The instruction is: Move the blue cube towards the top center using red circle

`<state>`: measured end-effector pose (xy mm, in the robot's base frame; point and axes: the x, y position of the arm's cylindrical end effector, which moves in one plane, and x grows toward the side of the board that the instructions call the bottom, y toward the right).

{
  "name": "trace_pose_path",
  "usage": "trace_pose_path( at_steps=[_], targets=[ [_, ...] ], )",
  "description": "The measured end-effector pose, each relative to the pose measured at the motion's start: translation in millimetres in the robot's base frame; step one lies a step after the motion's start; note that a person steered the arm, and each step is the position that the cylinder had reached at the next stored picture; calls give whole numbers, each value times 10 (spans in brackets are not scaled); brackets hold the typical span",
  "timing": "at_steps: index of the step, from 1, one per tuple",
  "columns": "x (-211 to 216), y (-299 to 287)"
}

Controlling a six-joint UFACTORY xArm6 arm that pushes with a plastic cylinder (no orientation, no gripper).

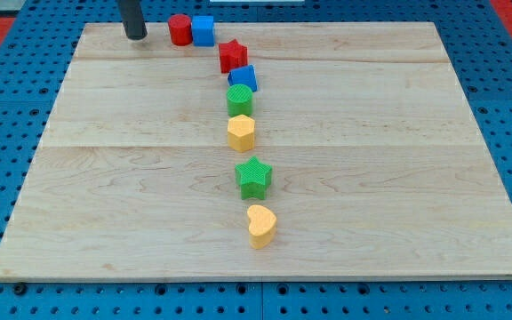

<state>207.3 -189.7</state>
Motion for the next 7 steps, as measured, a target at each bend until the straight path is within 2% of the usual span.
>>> trace_pose_path(
  at_steps=[1,2,5,7],
  targets=[
    [-134,272],
    [-23,620],
    [232,1051],
    [238,1443]
  ],
)
